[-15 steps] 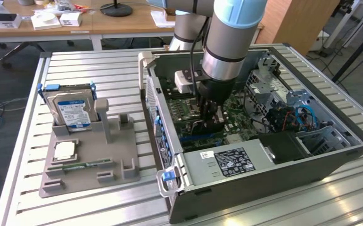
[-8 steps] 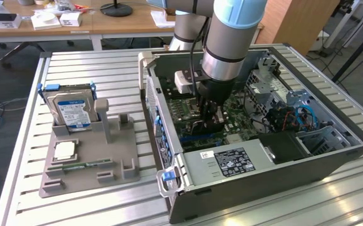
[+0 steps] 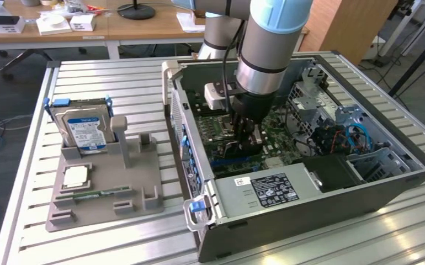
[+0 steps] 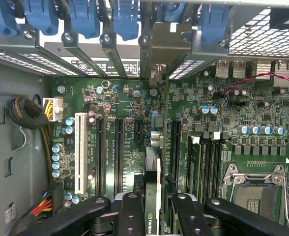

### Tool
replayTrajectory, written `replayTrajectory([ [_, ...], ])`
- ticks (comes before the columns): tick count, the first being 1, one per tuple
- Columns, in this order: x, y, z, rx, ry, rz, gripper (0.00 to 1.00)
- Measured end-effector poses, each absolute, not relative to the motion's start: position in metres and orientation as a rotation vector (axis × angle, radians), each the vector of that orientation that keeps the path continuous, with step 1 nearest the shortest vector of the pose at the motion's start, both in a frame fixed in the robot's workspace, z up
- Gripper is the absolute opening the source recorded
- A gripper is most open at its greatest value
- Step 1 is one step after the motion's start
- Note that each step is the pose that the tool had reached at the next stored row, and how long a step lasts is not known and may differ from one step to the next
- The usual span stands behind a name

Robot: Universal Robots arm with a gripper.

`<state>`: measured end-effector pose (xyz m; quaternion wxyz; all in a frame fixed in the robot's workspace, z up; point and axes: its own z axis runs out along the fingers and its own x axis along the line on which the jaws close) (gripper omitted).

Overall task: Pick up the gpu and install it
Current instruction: 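Insert the gpu into the slot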

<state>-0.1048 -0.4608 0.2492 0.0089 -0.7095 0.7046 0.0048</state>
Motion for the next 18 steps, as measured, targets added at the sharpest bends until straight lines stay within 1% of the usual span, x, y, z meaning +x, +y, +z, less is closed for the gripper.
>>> replayTrajectory([
  [6, -0.1049, -0.4608, 0.2492, -2.216, 2.202, 0.015, 0.27],
  [7, -0.1050, -0.4608, 0.2492, -2.216, 2.202, 0.015, 0.34],
  [14, -0.1049, -0.4608, 0.2496, -2.216, 2.201, 0.015, 0.34],
  [18, -0.1049, -0.4608, 0.2545, -2.216, 2.201, 0.015, 0.34],
])
